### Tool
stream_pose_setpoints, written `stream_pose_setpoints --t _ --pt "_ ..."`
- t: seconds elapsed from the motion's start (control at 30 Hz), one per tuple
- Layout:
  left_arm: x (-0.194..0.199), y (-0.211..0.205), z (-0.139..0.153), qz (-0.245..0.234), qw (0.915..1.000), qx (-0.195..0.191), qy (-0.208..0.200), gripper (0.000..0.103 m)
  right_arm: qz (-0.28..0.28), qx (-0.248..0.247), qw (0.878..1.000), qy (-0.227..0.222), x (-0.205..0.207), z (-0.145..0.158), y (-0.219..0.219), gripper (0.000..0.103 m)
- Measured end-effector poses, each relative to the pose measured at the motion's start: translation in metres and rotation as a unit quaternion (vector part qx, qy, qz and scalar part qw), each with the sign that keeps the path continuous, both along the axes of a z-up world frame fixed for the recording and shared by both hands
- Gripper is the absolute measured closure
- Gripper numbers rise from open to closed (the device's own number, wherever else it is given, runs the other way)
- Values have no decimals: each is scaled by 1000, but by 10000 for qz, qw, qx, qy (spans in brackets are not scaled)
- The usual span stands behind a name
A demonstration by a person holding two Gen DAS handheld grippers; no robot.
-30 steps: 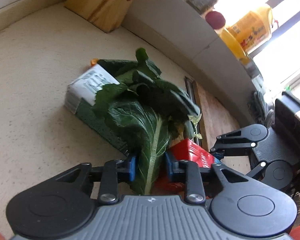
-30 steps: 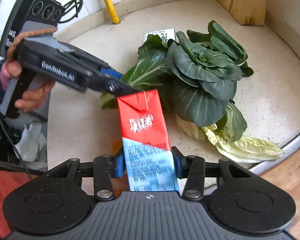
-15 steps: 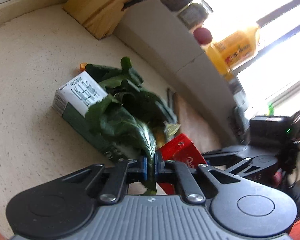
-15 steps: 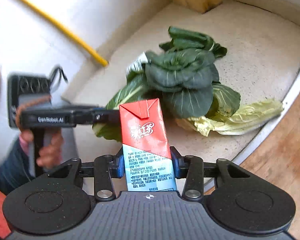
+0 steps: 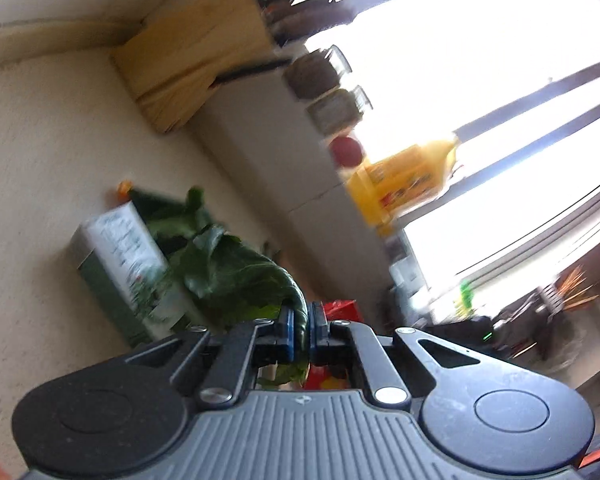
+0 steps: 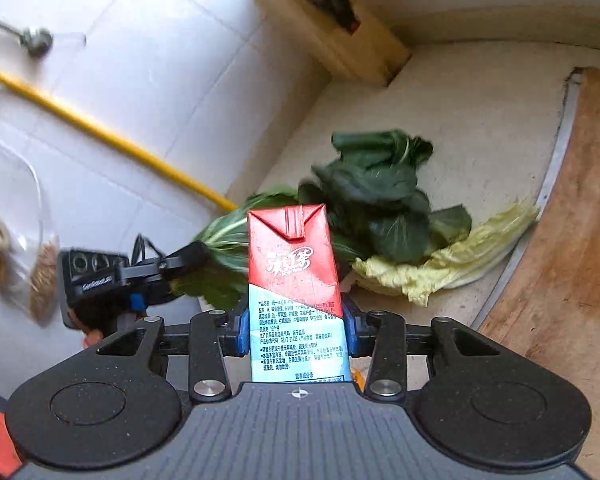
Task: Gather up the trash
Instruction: 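Lift the juice carton and bok choy leaf with both tools off the counter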
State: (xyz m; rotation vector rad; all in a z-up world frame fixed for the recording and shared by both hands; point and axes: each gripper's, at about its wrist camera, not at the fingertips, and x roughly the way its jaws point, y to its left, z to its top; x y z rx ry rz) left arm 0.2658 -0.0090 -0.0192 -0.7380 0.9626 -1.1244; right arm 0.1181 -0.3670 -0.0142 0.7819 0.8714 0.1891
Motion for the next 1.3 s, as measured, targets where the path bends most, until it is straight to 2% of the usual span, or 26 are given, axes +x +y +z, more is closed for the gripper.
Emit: stream_pose_setpoints --t 0.3,0.57,1.03,1.3 --pt "6 21 30 512 9975 -357 -320 97 -629 -37 9969 -476 -15 20 -27 54" --pt "0 43 53 880 9931 -428 -652 97 -887 -212 9926 -800 -25 35 -38 54" --pt "-38 59 70 1192 9882 -355 -899 97 -749 -259 9902 -1154 -32 49 -37 54" --pt "-73 80 81 1662 9805 -171 -1033 97 -425 -191 9898 -1345 -29 56 -35 54"
